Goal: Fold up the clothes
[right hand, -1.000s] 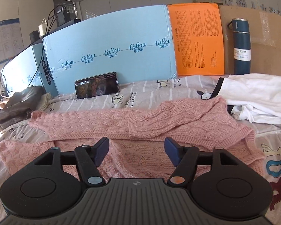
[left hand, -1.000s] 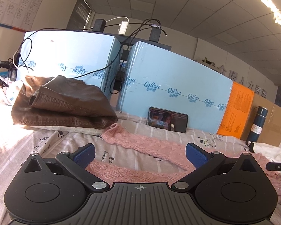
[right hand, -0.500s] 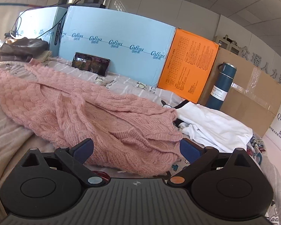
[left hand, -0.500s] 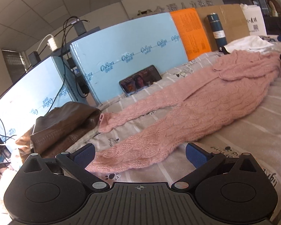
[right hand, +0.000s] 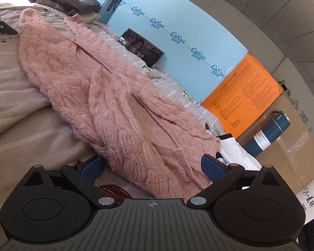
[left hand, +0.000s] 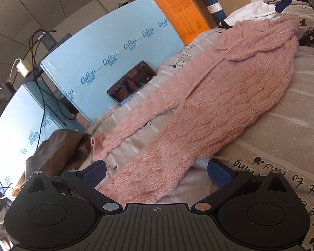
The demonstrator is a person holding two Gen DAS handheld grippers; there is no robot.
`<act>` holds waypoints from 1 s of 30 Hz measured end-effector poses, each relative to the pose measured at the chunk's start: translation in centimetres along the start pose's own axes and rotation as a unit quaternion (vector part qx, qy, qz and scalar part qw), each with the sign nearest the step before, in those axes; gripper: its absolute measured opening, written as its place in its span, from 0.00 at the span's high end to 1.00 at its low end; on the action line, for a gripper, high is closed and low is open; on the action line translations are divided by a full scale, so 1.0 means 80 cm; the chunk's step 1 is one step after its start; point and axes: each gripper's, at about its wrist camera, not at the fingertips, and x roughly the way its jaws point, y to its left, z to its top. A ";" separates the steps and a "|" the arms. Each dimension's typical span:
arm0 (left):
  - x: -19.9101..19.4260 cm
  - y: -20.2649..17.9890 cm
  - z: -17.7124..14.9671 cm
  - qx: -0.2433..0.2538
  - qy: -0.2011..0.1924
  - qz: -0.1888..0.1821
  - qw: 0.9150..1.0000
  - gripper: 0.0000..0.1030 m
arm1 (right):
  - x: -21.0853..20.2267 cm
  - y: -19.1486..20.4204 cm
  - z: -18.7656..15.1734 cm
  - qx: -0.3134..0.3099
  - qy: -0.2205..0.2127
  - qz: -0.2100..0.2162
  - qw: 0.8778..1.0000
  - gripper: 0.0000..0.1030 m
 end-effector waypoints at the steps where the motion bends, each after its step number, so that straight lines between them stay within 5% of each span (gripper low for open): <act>1: 0.003 0.001 0.001 -0.005 -0.001 -0.004 1.000 0.00 | 0.001 0.004 0.003 -0.004 -0.010 0.006 1.000 0.04; 8: 0.011 0.045 -0.020 -0.114 0.018 0.019 0.993 0.00 | -0.016 0.034 0.003 -0.090 -0.095 0.003 0.991 0.14; 10: 0.013 0.059 -0.027 -0.152 0.025 0.033 0.987 0.00 | -0.016 0.025 0.002 -0.078 -0.088 0.001 0.993 0.27; 12: 0.015 0.074 -0.035 -0.190 0.032 0.047 0.980 0.00 | -0.016 0.011 0.000 -0.040 -0.079 0.002 0.996 0.58; 13: 0.016 0.082 -0.039 -0.209 0.035 0.054 0.976 0.00 | -0.017 0.005 0.000 -0.014 -0.078 0.005 0.997 0.66; 15: 0.018 0.093 -0.045 -0.247 0.038 0.058 0.966 0.09 | -0.020 -0.003 -0.002 0.034 -0.080 0.020 0.996 0.71; 16: 0.019 0.097 -0.046 -0.267 0.037 0.055 0.962 0.29 | -0.017 -0.005 -0.003 0.044 -0.077 0.021 0.996 0.73; 17: 0.022 0.102 -0.047 -0.286 0.036 0.054 0.956 0.59 | -0.015 -0.008 -0.004 0.053 -0.074 0.021 0.996 0.77; 19: 0.028 0.109 -0.049 -0.320 0.034 0.055 0.945 0.78 | -0.009 -0.020 -0.006 0.090 -0.073 0.030 0.993 0.81; 24: 0.032 0.122 -0.045 -0.359 0.000 0.027 0.933 0.87 | 0.006 -0.069 -0.004 0.209 -0.095 0.052 0.972 0.84; 30: 0.055 0.155 -0.024 -0.405 -0.043 0.018 0.913 0.90 | 0.042 -0.126 0.015 0.254 -0.100 0.077 0.959 0.85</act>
